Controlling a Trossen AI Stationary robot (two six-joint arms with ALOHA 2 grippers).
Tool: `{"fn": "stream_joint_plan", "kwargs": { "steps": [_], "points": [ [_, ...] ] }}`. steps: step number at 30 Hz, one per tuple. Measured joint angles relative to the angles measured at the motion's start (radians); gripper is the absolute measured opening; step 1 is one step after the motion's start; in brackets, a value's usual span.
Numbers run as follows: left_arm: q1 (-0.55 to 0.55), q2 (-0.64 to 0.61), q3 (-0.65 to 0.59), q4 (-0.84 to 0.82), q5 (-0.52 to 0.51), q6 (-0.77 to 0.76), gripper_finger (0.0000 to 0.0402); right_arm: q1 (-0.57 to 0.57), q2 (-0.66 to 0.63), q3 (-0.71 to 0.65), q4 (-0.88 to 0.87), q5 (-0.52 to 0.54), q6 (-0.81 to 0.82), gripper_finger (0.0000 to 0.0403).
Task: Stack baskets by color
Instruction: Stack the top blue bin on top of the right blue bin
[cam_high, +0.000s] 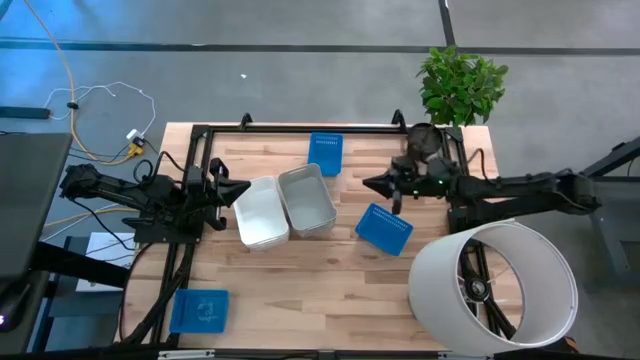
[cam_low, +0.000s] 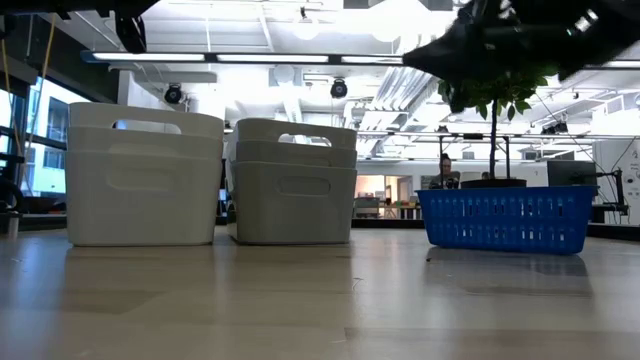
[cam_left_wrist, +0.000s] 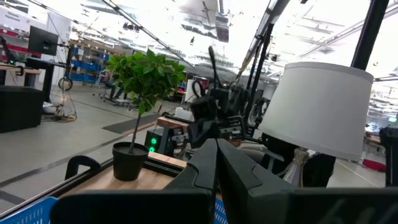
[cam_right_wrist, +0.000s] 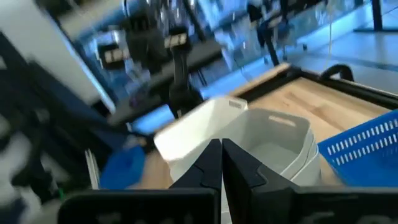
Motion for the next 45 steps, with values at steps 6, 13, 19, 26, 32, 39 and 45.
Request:
{"fn": "stream_joint_plan", "kwargs": {
  "steps": [6,13,19,26,32,39,45],
  "points": [
    [0.000,0.000,0.000,-0.011,-0.023,-0.019,0.0000,-0.021,-0.055,-0.095,0.139,-0.045,-0.011,0.0000],
    [0.000,0.000,0.000,-0.090,0.002,-0.038,0.0000,-0.020,-0.058,-0.075,0.118,-0.052,-0.042,0.0000],
    [0.000,0.000,0.000,-0.090,0.026,-0.035,0.0000,-0.020,-0.058,-0.058,0.118,-0.051,-0.029,0.0000],
    [0.000,0.000,0.000,-0.090,0.027,-0.035,0.0000,0.004,0.001,0.057,-0.136,0.125,0.042,0.0000],
    [0.000,0.000,0.000,-0.090,0.027,-0.035,0.0000,-0.019,0.186,0.212,-0.377,0.396,0.186,0.0000],
    [0.000,0.000,0.000,-0.089,0.015,-0.017,0.0000,-0.077,0.409,0.356,-0.414,0.361,0.268,0.0049],
    [0.000,0.000,0.000,-0.089,-0.004,-0.008,0.0000,-0.101,0.597,0.554,-0.623,0.443,0.284,0.0150]
  ]
}}
